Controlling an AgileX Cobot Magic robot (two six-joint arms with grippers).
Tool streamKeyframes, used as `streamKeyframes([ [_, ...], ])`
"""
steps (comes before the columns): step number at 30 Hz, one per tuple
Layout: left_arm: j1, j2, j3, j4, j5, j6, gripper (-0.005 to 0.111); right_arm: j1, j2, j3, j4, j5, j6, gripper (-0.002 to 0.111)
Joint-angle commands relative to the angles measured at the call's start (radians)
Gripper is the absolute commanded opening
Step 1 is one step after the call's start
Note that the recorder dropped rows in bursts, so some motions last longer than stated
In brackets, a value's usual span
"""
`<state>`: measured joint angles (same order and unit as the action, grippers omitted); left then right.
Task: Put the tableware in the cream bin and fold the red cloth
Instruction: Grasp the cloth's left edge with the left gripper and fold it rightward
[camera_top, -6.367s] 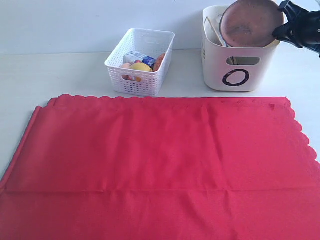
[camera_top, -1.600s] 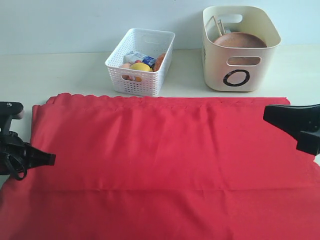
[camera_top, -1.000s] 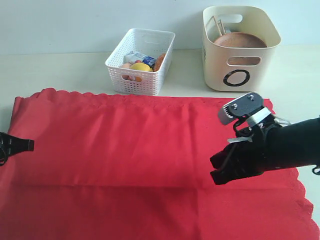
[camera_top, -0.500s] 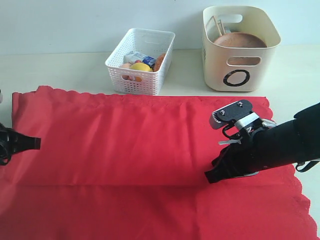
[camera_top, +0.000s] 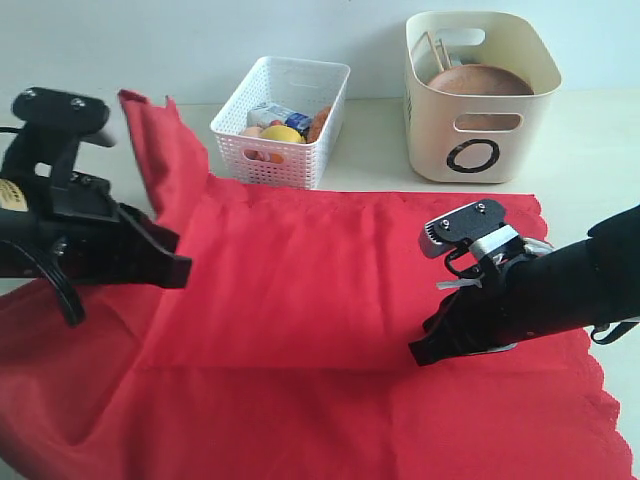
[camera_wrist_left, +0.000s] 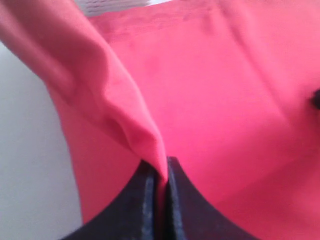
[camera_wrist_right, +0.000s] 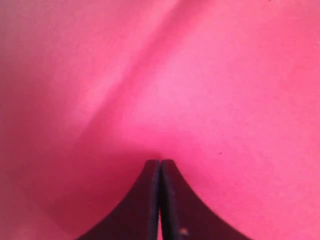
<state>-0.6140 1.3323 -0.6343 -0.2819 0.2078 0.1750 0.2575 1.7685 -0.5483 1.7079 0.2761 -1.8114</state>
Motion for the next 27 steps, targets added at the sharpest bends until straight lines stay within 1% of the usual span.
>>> streamKeyframes([
  [1,-0.175,0.010,-0.061,-0.028,-0.012,0.001,0.000,0.004,0.014,0.002,-0.007,-0.009,0.006,0.000],
  [3,-0.243,0.038,-0.097,-0.048,-0.012,0.001,0.000,0.004,0.014,0.002,-0.007,-0.006,0.006,0.000],
  [6,-0.322,0.095,-0.150,-0.056,-0.023,0.001,0.000,0.004,0.014,0.002,-0.007,-0.002,0.006,0.000],
  [9,-0.374,0.174,-0.198,-0.056,-0.034,0.001,0.000,0.004,0.014,0.002,-0.007,0.009,0.006,0.000],
  [13,-0.388,0.254,-0.247,-0.054,-0.031,0.001,0.000,0.004,0.014,0.002,0.023,0.041,0.006,0.000],
  [17,-0.388,0.283,-0.264,-0.054,-0.034,0.001,0.000,0.004,0.014,0.002,0.023,0.046,0.006,0.000],
  [19,-0.388,0.280,-0.264,-0.064,-0.074,0.001,0.000,0.004,0.014,0.002,0.023,0.044,0.006,0.000],
  [21,-0.383,0.273,-0.267,-0.124,-0.112,0.001,0.000,0.004,0.006,0.002,0.023,0.039,0.006,0.000],
  [22,-0.381,0.269,-0.276,-0.162,-0.111,0.001,0.000,0.004,-0.005,0.002,0.020,0.029,0.006,0.000],
  [24,-0.376,0.262,-0.303,-0.192,-0.086,0.001,0.000,0.004,-0.047,0.002,0.017,-0.004,0.006,0.000],
  [27,-0.374,0.260,-0.375,-0.198,-0.007,0.001,0.000,0.004,-0.164,0.008,0.017,-0.141,0.021,0.000],
])
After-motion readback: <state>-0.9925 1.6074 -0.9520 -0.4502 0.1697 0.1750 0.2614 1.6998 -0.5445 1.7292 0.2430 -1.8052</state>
